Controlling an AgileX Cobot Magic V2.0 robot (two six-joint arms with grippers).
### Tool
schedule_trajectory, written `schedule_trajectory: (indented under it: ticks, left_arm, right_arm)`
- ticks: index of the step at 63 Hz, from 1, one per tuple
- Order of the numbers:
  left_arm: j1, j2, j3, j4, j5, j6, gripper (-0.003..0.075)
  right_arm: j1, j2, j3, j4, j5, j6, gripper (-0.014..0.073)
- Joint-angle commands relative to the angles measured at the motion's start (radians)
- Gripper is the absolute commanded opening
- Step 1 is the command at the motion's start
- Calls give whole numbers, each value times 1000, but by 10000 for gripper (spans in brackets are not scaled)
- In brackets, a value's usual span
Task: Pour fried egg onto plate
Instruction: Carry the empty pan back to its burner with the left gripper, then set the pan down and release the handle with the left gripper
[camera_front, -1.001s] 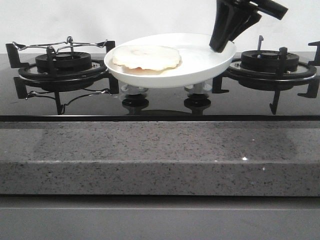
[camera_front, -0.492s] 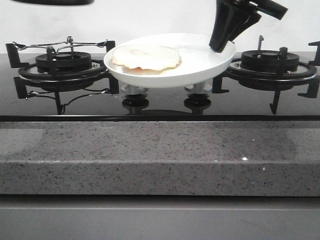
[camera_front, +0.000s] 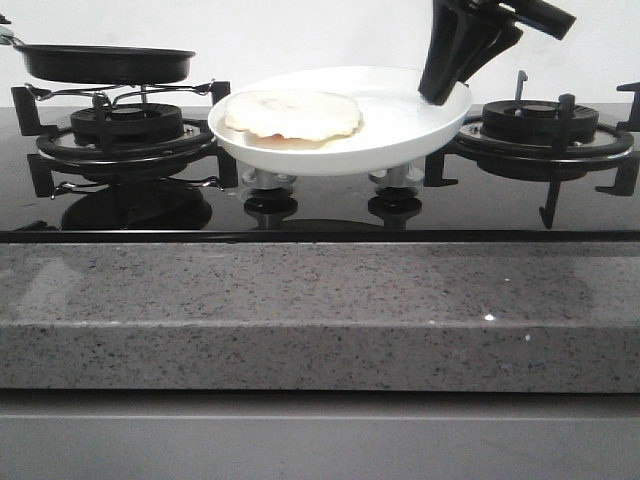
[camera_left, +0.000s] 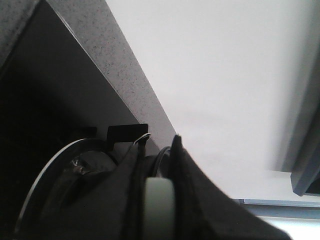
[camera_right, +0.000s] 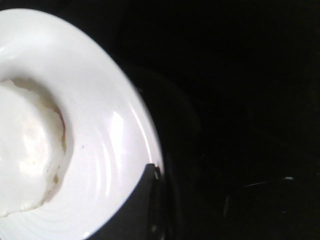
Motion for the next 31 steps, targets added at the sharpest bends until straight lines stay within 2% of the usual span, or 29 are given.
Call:
schedule_trajectory:
  ticks: [1, 23, 27, 31]
  left_arm:
    - [-10, -57, -28, -83, 18, -2, -20]
    - [-34, -57, -28, -6, -20, -2, -18]
    - [-35, -57, -28, -4, -18, 1, 8]
    - [-35, -57, -28, -2, -16, 2, 83]
  right_arm:
    - [-4, -52, -24, 40, -30, -4, -108]
    - [-4, -52, -24, 40, -30, -4, -108]
    - [-4, -52, -24, 40, -30, -4, -108]
    - [-4, -52, -24, 40, -30, -4, -108]
